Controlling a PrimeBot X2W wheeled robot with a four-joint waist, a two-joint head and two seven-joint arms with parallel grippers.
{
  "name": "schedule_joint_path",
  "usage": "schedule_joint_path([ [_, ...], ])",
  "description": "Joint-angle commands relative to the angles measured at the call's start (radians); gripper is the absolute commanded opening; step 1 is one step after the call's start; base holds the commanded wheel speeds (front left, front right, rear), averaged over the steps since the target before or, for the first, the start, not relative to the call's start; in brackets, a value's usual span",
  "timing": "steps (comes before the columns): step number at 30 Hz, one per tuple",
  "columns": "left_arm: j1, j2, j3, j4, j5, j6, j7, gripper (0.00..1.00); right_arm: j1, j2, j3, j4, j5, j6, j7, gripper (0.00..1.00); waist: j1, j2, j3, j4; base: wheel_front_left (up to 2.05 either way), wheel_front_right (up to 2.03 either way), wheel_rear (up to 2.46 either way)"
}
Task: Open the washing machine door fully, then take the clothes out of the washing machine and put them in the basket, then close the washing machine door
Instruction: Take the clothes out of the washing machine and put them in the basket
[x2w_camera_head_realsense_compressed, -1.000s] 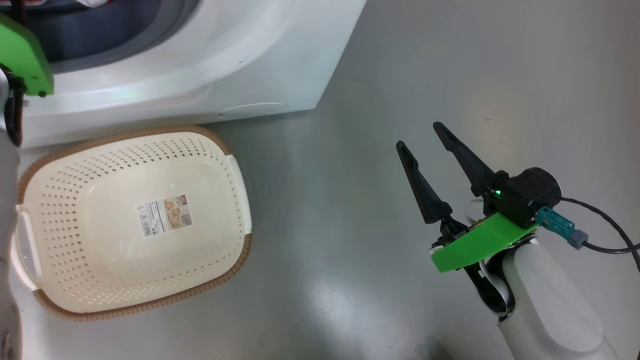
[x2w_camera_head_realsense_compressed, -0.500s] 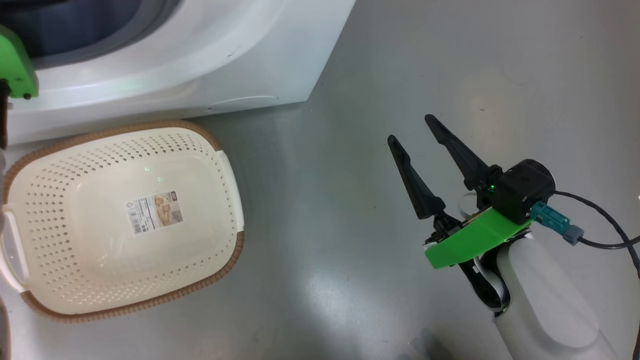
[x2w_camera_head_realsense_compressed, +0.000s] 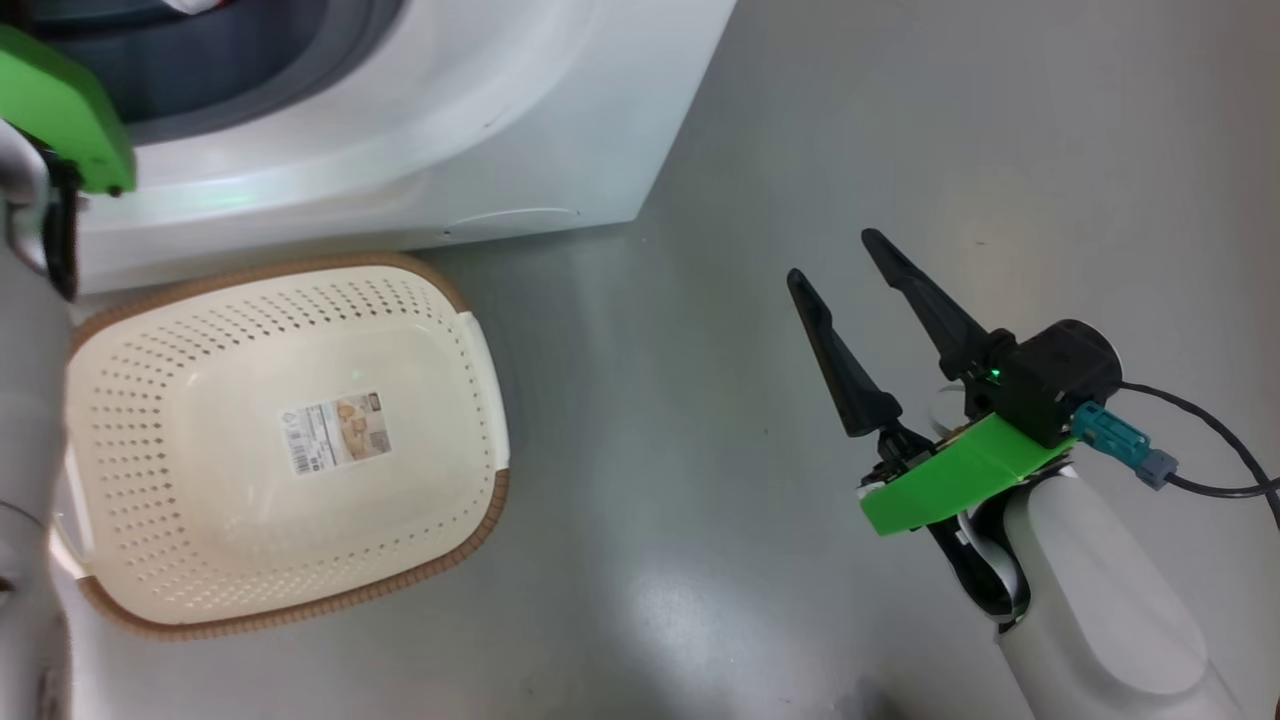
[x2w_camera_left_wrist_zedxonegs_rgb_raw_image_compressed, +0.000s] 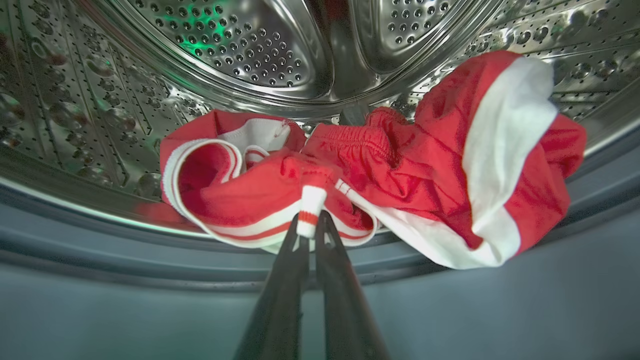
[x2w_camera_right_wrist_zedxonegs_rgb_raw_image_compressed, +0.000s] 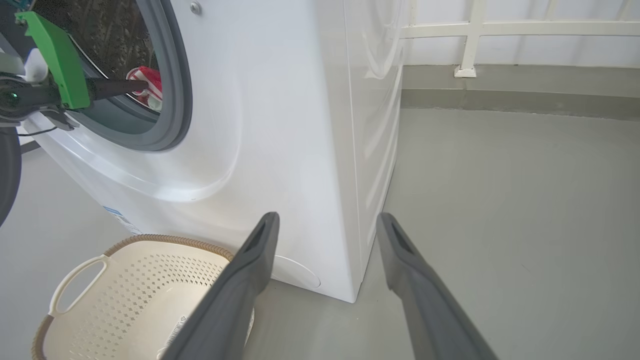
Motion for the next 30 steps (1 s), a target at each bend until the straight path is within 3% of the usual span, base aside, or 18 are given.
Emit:
schedule_joint_path([
  [1,0.018,0.038,0.005,-0.016,-0.01,-0.004,-0.015,0.0,0.031,-0.001,0.009,-0.017,-0.002,0.002,-0.012,1.0,0.0,0.0,-0.018,0.018,0.0,0.0,0.0],
  [10,0.116,-0.013,0.035,-0.067,-0.064,-0.022,-0.074,0.0,0.067,-0.026,-0.02,-0.019,-0.005,0.002,-0.012,1.0,0.0,0.0,-0.085,0.067,0.0,0.0,0.0],
  [30,0.559,-0.09,0.168,-0.628,-0.074,-0.028,-0.076,0.0,0.162,-0.047,-0.095,-0.026,-0.011,0.002,-0.012,1.0,0.0,0.0,-0.206,0.16,0.0,0.0,0.0],
])
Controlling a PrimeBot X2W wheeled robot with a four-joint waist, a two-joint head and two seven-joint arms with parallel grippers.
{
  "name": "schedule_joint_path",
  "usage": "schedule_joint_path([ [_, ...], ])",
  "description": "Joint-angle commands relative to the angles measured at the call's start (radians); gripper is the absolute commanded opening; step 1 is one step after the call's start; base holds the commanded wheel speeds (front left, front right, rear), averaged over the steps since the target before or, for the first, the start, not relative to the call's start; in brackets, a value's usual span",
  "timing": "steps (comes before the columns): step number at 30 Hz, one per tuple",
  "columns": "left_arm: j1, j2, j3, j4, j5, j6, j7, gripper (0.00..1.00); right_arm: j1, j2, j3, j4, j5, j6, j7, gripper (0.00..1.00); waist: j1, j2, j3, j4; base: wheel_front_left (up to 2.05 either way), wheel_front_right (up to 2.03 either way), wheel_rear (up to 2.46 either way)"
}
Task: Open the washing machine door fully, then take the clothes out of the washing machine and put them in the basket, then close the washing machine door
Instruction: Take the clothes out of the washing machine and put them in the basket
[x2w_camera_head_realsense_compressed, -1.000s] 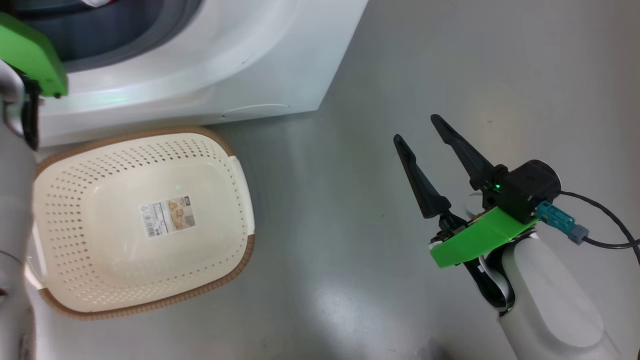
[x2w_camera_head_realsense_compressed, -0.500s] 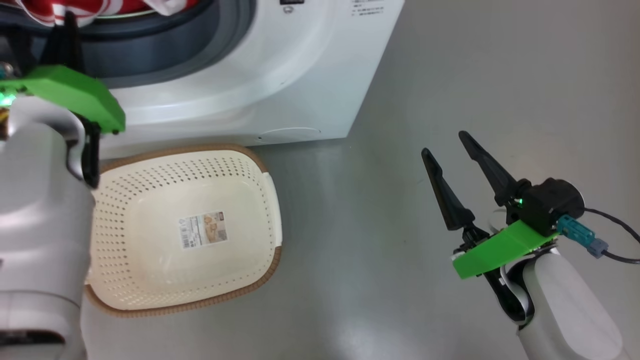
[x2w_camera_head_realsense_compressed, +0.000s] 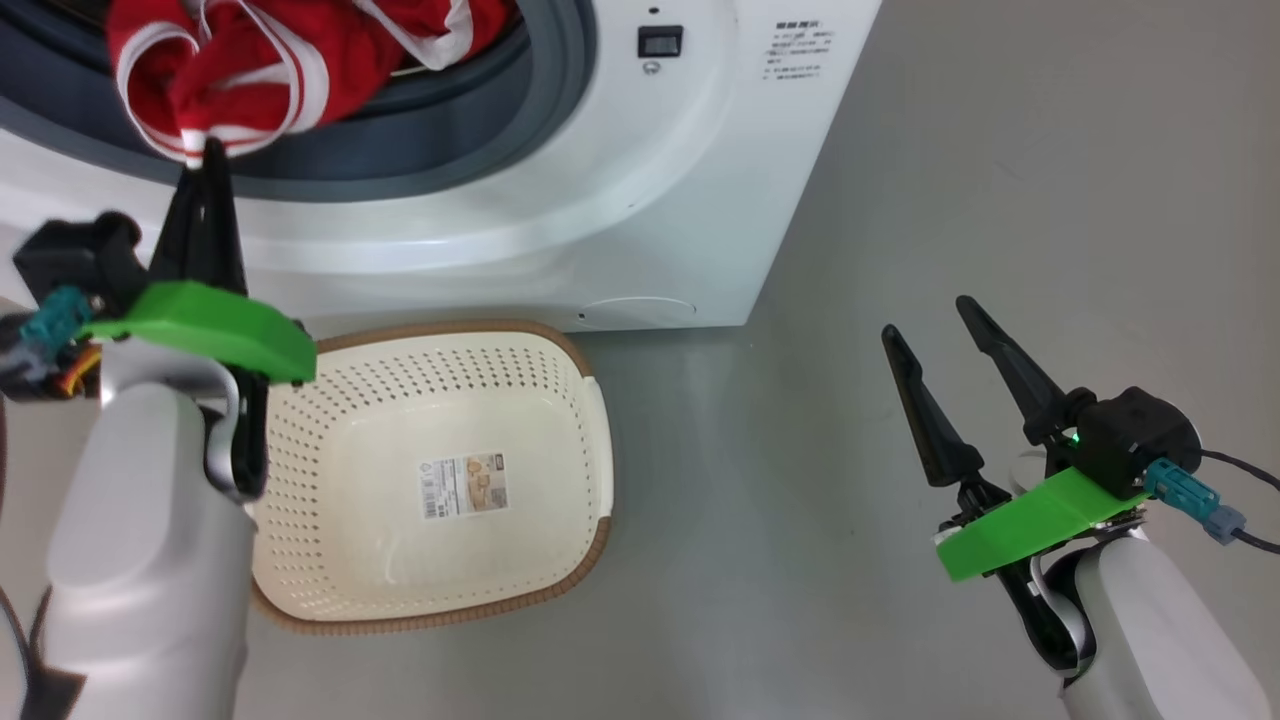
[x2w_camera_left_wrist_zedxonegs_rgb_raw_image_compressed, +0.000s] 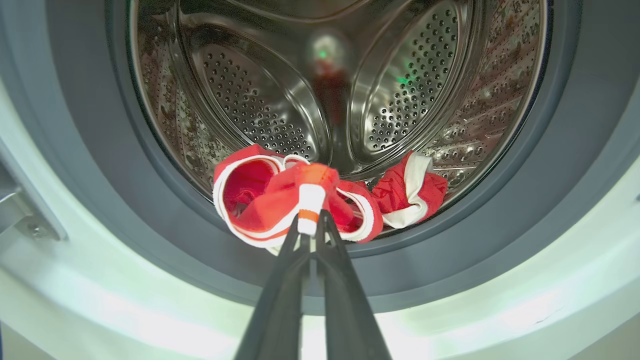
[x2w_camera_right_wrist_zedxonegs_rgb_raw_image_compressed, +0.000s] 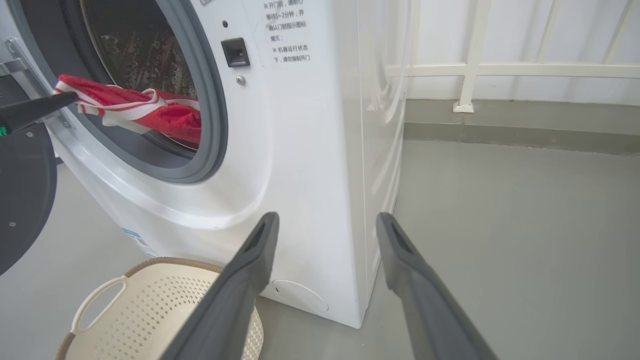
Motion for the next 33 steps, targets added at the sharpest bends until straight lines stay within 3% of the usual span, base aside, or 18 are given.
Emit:
schedule_joint_path([
  [1,0.029,0.033,0.031,-0.048,0.015,-0.01,-0.012,0.0,0.034,-0.004,0.016,-0.023,-0.01,0.002,-0.012,1.0,0.0,-0.0001,-0.022,0.017,0.0,0.0,0.0],
  [18,0.399,-0.003,0.073,-0.465,0.056,0.005,-0.012,0.0,0.109,-0.029,-0.014,-0.026,-0.005,0.002,-0.012,1.0,0.0,-0.0001,-0.113,0.066,0.0,0.0,0.0],
  [33,0.673,-0.012,0.046,-0.946,0.074,0.073,0.094,0.0,0.141,-0.034,-0.018,-0.03,-0.004,0.002,-0.012,1.0,0.0,-0.0001,-0.15,0.084,0.0,0.0,0.0],
])
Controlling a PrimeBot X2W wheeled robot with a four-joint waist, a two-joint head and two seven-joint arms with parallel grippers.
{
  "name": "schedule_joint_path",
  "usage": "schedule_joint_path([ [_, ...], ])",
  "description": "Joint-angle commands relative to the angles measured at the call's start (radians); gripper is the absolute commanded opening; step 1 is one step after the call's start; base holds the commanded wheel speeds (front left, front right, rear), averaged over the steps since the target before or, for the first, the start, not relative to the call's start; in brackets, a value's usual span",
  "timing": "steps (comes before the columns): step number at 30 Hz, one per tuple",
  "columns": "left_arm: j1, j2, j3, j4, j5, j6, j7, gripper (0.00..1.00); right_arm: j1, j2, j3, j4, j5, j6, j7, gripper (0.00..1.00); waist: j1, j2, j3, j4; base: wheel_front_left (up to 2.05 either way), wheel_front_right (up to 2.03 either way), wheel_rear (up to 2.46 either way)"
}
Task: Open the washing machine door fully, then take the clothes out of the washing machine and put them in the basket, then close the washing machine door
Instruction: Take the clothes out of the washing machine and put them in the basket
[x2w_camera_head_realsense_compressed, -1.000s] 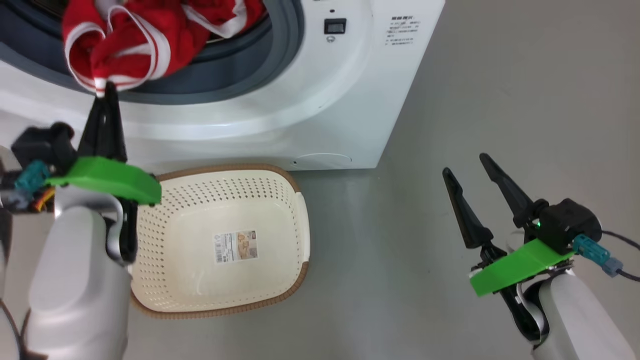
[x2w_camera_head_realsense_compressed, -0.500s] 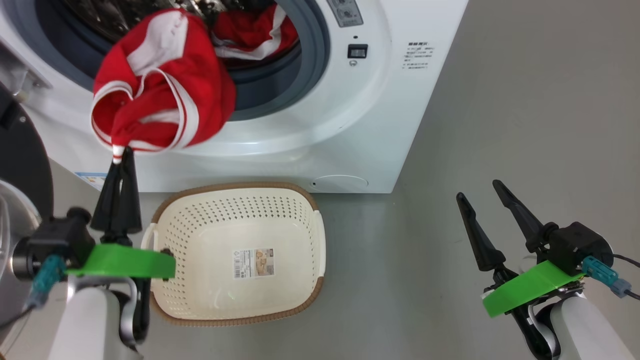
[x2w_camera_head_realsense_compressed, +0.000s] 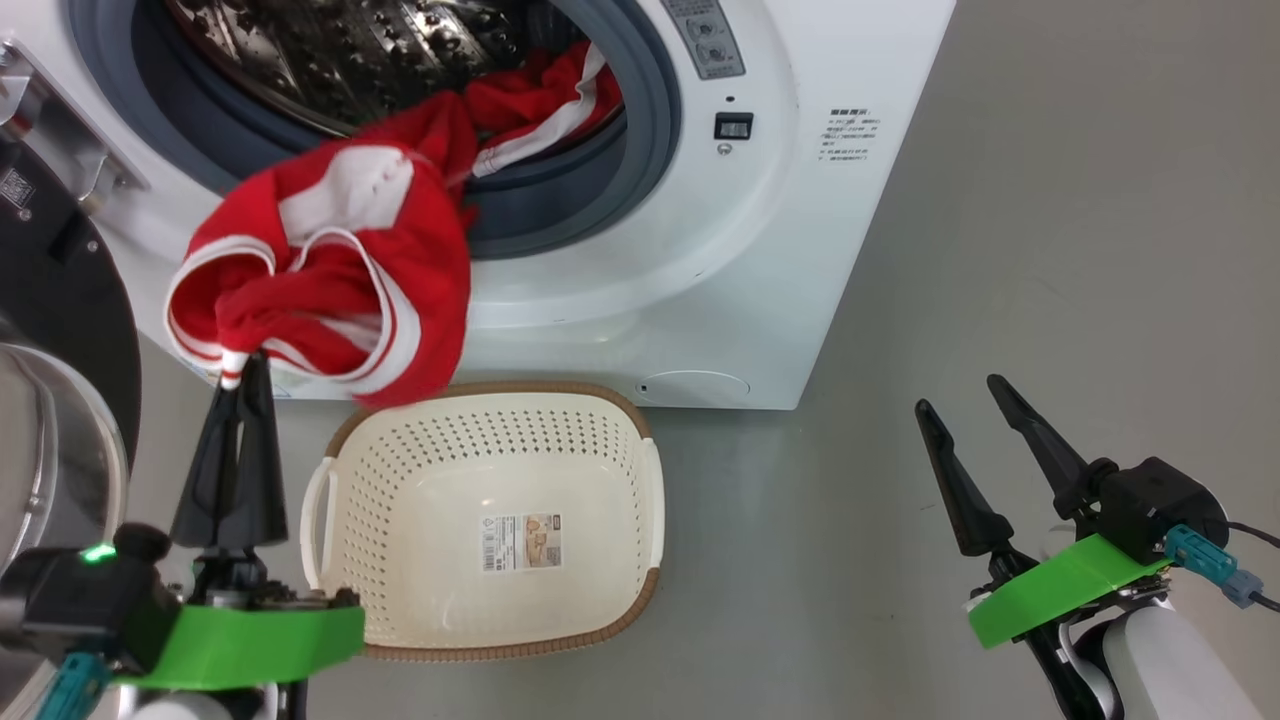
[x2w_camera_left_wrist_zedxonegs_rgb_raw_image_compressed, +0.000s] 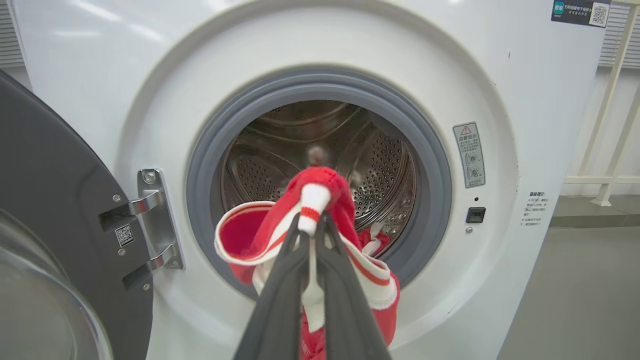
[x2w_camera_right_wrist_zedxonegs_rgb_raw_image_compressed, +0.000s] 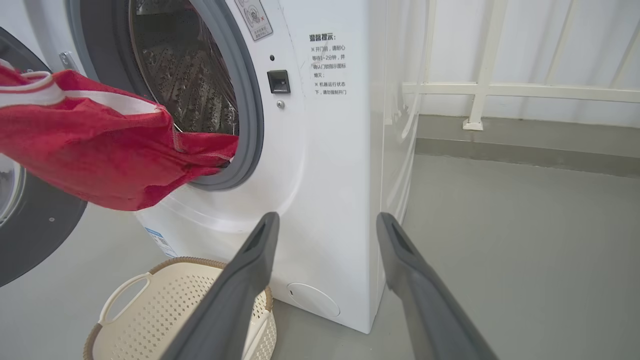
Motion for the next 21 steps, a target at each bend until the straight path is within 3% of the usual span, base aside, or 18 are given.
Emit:
schedule_joint_path([
  [1,0.009,0.017,0.027,-0.064,0.013,0.012,0.013,0.0,0.02,-0.01,0.019,-0.028,-0.004,0.002,-0.012,1.0,0.0,0.0,0.003,0.0,0.0,0.0,0.0],
  [5,0.036,0.012,0.004,-0.12,0.009,0.014,0.036,0.0,0.016,-0.011,0.02,-0.03,-0.004,0.002,-0.012,1.0,0.0,0.0,0.013,0.0,0.0,0.0,0.0],
  [8,0.044,0.005,-0.019,-0.081,-0.008,0.007,0.045,0.0,0.009,-0.008,0.023,-0.032,-0.005,0.002,-0.012,1.0,0.0,0.0,0.024,-0.003,0.0,0.0,0.0],
  [13,0.029,-0.007,-0.056,0.101,-0.04,-0.011,0.017,0.0,-0.009,-0.004,0.038,-0.03,-0.005,0.002,-0.012,1.0,0.0,0.0,0.045,-0.019,0.0,0.0,0.0],
  [20,-0.067,-0.02,-0.096,0.469,-0.072,-0.047,-0.056,0.0,-0.028,-0.001,0.04,-0.033,-0.002,0.002,-0.012,1.0,0.0,0.0,0.08,-0.04,0.0,0.0,0.0],
  [21,-0.067,-0.02,-0.096,0.469,-0.072,-0.047,-0.056,0.0,-0.028,-0.001,0.04,-0.033,-0.002,0.002,-0.012,1.0,0.0,0.0,0.08,-0.04,0.0,0.0,0.0],
])
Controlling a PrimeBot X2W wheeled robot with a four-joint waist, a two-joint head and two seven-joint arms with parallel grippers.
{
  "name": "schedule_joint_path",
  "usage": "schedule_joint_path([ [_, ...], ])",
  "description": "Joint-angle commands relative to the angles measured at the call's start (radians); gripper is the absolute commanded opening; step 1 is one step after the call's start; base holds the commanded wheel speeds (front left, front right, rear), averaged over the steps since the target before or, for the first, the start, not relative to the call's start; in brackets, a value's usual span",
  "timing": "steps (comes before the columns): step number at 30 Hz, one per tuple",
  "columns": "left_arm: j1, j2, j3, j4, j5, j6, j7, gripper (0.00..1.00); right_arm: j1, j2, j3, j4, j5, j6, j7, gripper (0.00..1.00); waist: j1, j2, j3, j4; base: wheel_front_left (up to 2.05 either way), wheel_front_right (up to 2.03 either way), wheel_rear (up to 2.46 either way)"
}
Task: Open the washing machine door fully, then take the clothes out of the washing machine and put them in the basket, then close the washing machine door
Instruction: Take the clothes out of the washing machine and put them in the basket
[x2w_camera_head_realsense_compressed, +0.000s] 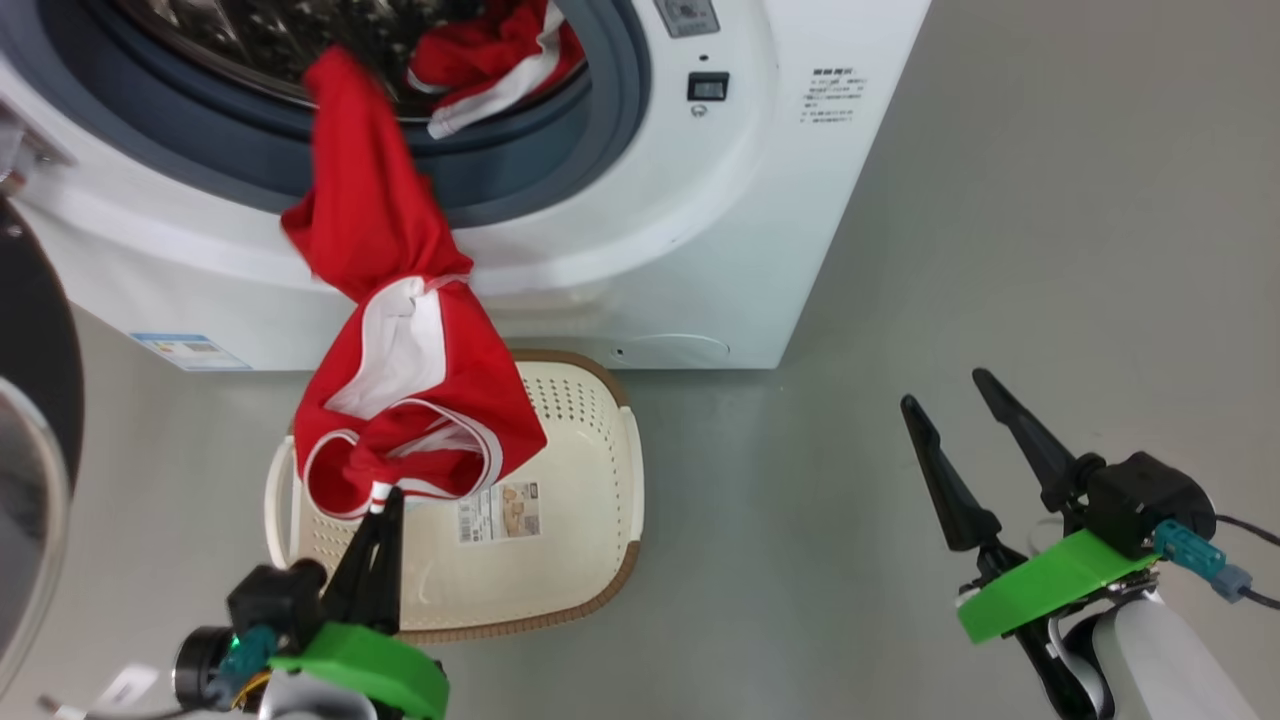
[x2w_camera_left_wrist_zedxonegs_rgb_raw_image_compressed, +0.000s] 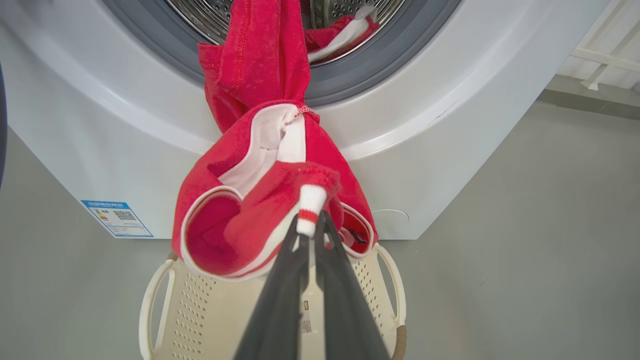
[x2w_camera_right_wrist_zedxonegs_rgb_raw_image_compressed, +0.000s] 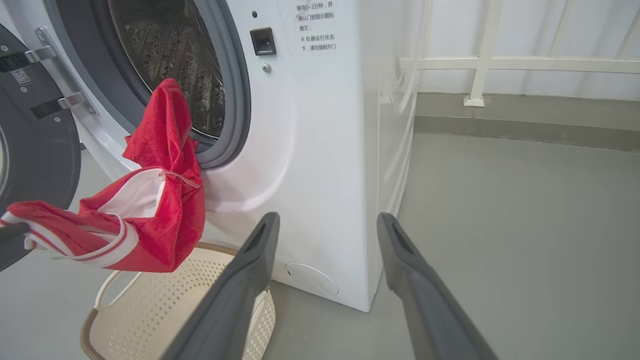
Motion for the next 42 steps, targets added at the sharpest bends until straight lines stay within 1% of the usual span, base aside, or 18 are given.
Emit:
schedule_joint_path([
  [1,-0.041,0.009,0.025,0.008,-0.001,-0.005,-0.015,0.0,-0.02,-0.003,0.017,-0.025,-0.002,0.002,-0.012,1.0,0.0,0.0,0.013,-0.009,0.0,0.0,0.0],
  [8,-0.213,0.005,-0.002,0.368,-0.008,-0.049,-0.049,0.0,-0.045,0.002,0.018,-0.03,-0.003,0.002,-0.012,1.0,0.0,0.0,0.057,-0.03,0.0,0.0,0.0],
  [11,-0.281,0.003,-0.018,0.5,-0.008,-0.063,-0.052,0.0,-0.059,0.004,0.024,-0.03,-0.003,0.002,-0.012,1.0,0.0,0.0,0.076,-0.044,0.0,0.0,0.0],
  [19,-0.402,0.001,-0.018,0.7,-0.008,-0.076,-0.053,0.0,-0.093,0.012,0.029,-0.036,-0.005,0.002,-0.012,1.0,0.0,0.0,0.132,-0.08,0.0,0.0,0.0],
  [24,-0.461,0.015,-0.023,0.809,-0.009,-0.079,-0.053,0.0,-0.111,0.022,0.036,-0.04,-0.008,0.002,-0.012,1.0,0.0,0.0,0.172,-0.104,0.0,0.0,0.0],
  [30,-0.511,0.046,-0.033,0.911,-0.008,-0.081,-0.053,0.0,-0.129,0.035,0.065,-0.042,-0.009,0.002,-0.012,1.0,0.0,0.0,0.216,-0.14,0.0,0.0,0.0],
  [38,-0.57,0.088,-0.038,0.963,-0.024,-0.081,-0.047,0.0,-0.16,0.049,0.086,-0.047,-0.009,0.002,-0.012,1.0,0.0,0.0,0.276,-0.176,0.0,0.0,0.0],
  [41,-0.586,0.1,-0.034,0.969,-0.033,-0.081,-0.043,0.05,-0.167,0.051,0.086,-0.049,-0.009,0.002,-0.012,1.0,0.0,0.0,0.289,-0.184,0.0,0.0,0.0],
  [42,-0.59,0.103,-0.032,0.97,-0.037,-0.081,-0.042,0.05,-0.168,0.052,0.087,-0.049,-0.01,0.002,-0.012,1.0,0.0,0.0,0.292,-0.186,0.0,0.0,0.0],
])
